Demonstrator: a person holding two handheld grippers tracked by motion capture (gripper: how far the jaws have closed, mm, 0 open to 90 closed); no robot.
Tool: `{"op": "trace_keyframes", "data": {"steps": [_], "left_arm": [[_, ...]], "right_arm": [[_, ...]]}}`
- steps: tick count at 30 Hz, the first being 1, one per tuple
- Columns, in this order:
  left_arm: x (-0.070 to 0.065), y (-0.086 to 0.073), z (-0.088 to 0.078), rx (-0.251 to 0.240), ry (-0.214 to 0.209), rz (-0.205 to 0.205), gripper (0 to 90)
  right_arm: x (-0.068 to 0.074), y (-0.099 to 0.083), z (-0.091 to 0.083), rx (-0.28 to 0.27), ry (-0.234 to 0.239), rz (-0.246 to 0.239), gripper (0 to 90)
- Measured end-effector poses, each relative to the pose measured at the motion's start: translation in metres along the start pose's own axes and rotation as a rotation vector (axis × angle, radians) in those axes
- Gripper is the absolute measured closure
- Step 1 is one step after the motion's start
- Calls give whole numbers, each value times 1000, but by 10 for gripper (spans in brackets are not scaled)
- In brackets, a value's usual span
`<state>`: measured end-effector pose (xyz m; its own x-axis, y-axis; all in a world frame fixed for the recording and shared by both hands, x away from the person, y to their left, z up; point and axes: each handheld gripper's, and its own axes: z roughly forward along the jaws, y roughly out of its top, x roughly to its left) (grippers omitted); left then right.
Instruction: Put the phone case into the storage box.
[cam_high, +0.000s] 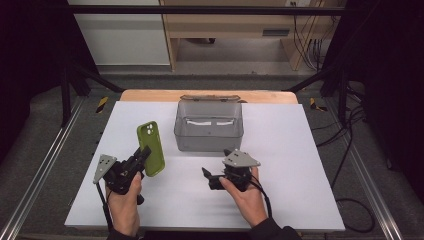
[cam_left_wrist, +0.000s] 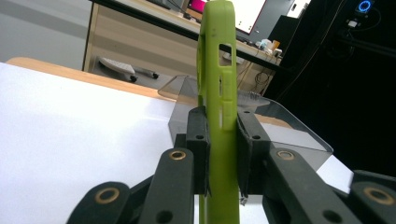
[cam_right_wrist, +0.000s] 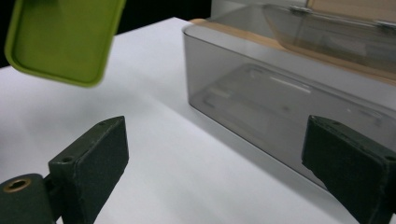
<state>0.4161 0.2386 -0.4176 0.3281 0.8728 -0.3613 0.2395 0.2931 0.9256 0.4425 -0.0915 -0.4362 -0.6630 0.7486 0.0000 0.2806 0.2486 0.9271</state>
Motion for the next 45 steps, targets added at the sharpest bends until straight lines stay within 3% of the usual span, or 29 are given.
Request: {"op": "trace_keyframes", "data": {"steps": [4, 7, 10, 13, 16, 21, 26, 34, 45], "left_arm": [[0, 1, 2, 12, -4, -5, 775], [-3, 2, 7, 27, -3, 16, 775], [-6, 7, 13, 35, -14, 2, 775], [-14, 14, 21, 48, -17, 34, 775], [-23, 23, 31, 70, -20, 64, 775], [-33, 35, 49, 105, -31, 82, 775], [-41, 37, 58, 105, -26, 101, 775], [-43, 48, 62, 118, -25, 94, 775], [-38, 61, 74, 149, -55, 54, 775]], "right_arm": [[-23, -18, -29, 3, -46, 15, 78], [-44, -27, -53, -39, -95, 43, 78], [-62, -33, -71, -68, -142, 46, 78], [-69, -36, -75, -72, -161, 37, 78], [-77, -42, -78, -76, -152, 65, 76], [-85, -48, -79, -79, -144, 102, 73], [-88, -53, -81, -77, -162, 115, 71], [-80, -53, -78, -66, -167, 70, 62], [-77, -53, -80, -65, -187, 71, 58]]}}
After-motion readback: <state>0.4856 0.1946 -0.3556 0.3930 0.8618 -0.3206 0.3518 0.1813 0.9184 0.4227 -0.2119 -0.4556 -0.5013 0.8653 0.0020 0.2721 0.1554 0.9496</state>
